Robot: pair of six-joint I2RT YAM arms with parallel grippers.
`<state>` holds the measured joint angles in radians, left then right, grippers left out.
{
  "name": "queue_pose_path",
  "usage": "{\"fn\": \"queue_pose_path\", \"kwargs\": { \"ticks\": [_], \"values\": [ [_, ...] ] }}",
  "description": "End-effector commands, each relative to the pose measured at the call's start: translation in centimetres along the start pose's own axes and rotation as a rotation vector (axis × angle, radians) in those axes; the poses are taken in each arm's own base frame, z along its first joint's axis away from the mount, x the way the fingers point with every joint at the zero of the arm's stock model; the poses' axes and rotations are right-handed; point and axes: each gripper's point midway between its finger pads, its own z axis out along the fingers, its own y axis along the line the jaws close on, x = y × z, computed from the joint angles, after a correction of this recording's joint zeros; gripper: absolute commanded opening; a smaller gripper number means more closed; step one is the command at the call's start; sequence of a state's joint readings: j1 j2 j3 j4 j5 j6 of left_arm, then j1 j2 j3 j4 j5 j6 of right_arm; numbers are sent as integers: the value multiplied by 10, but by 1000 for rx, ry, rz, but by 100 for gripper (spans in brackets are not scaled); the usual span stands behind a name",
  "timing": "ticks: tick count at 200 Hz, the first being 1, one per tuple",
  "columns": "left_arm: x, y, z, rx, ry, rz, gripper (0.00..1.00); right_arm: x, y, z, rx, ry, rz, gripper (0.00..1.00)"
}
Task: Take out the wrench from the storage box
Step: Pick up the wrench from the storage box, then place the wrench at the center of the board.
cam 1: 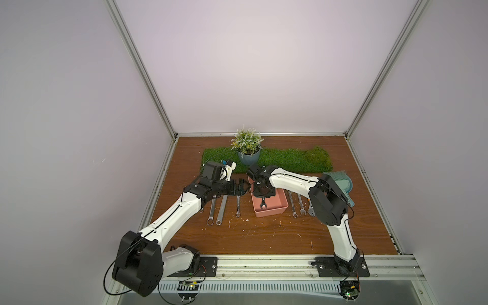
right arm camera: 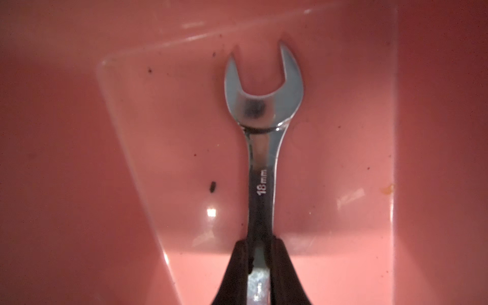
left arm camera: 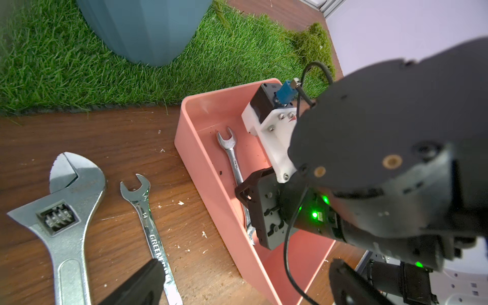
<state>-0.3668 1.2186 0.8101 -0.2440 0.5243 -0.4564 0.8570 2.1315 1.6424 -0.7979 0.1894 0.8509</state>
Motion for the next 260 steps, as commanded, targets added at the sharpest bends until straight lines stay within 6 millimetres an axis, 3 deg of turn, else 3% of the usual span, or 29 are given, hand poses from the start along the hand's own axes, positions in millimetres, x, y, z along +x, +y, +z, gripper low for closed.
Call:
{"fn": "queue_pose_path", "kwargs": {
  "ticks": [1,73,154,213,260],
  "values": [
    [0,-1,1,23,-4,-14,100,-7,-10,-18,62,-8,-23,0],
    [0,-1,1,23,-5,-15,100,-21,-8,-55,21,-57,3,0],
    [-2,-19,11,52,-1,2,100,-33,-35,-103,67,-159,-7,0],
    [-11,-39,14,69,-11,24,100,-34,-80,-128,116,-204,-24,0],
    [-13,-56,23,90,-4,42,100,-20,-135,-109,123,-167,-94,0]
  ]
}}
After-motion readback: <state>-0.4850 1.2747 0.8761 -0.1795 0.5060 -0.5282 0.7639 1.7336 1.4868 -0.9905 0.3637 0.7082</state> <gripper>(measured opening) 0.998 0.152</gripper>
